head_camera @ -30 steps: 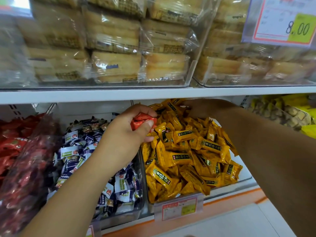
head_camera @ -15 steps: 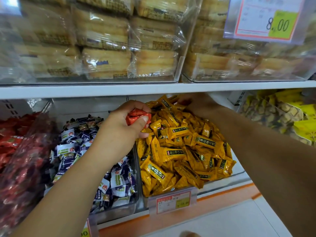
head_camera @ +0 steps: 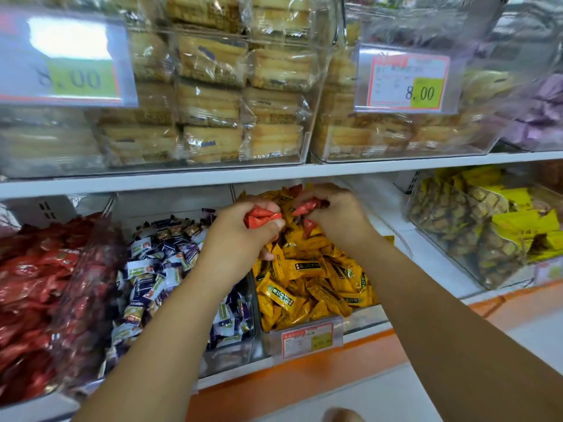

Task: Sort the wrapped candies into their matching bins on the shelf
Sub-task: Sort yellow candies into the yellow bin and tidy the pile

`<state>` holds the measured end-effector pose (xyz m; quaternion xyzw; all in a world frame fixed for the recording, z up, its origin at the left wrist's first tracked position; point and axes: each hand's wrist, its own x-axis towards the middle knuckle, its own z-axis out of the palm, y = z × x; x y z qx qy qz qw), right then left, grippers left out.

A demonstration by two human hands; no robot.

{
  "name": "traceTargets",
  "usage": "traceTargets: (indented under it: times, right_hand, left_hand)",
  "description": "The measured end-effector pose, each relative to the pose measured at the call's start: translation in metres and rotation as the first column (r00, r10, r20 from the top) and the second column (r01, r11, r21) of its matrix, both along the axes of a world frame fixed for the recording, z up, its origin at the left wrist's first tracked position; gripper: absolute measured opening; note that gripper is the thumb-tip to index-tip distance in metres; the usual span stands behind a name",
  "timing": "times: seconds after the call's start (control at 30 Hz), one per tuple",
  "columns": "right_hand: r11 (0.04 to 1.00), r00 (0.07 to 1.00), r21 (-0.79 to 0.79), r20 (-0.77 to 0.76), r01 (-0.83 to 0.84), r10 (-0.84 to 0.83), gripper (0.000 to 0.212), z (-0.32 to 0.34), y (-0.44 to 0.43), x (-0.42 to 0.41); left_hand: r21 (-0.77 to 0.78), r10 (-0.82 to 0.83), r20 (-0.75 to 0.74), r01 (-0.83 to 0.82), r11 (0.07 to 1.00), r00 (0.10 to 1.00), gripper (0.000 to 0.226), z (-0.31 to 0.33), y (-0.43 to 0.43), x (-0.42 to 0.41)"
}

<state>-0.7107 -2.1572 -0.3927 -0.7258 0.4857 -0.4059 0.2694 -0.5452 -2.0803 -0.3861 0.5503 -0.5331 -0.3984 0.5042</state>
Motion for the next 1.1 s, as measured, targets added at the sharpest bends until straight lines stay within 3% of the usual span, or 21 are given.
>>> traceTargets:
  times: [0.13,0.3,0.53,0.63,0.77,0.9,1.0,1.1]
  right_hand:
    - [0.996,0.998,0.076,-0.028,-0.056,0.058,0.032,-0.003,0.018,-0.001]
    - [0.994,0.999,0.107,-0.026,0.031,-0.029,0.039,0.001,0.023,-0.016]
    - [0.974,0.974,0.005,0.009,0.226,-0.226,0.022,-0.012,0.028,-0.025]
    - [0.962,0.963,-0.06,0.044,0.267,-0.265,0.025,0.0,0.025,-0.028]
    - [0.992,0.979,-0.043,-0.163,0.116,-0.122,0.04,0.008,0.022,-0.024]
    - [0.999,0.891,0.028,-0.455,0.024,-0.009,0.049,-0.004,0.012,-0.013]
    - [0.996,0.934,0.011,-0.348,0.085,-0.076,0.039,-0.008,0.01,-0.009]
    - [0.986,0.958,-0.037,-0.233,0.163,-0.167,0.03,-0.001,0.012,-0.012]
  left_hand:
    - [0.014,0.006,-0.001,-0.006,1.0,1.0,0.016,0.0,0.002,-0.001]
    - [0.033,0.025,0.026,-0.026,0.999,0.999,0.015,0.001,0.003,0.005]
    - [0.039,0.02,0.14,-0.026,0.999,0.99,0.013,-0.001,-0.001,0.018]
    - [0.016,0.009,0.242,-0.014,1.0,0.97,0.013,-0.003,-0.004,0.021]
    - [0.0,-0.008,0.374,0.008,1.0,0.928,0.015,-0.005,-0.009,0.021]
    - [-0.011,-0.026,0.455,0.034,0.999,0.89,0.016,-0.005,-0.012,0.019]
    - [-0.008,-0.024,0.568,0.034,0.999,0.823,0.016,-0.005,-0.015,0.018]
    - [-0.015,-0.017,0.736,0.042,0.999,0.677,0.016,-0.003,-0.016,0.014]
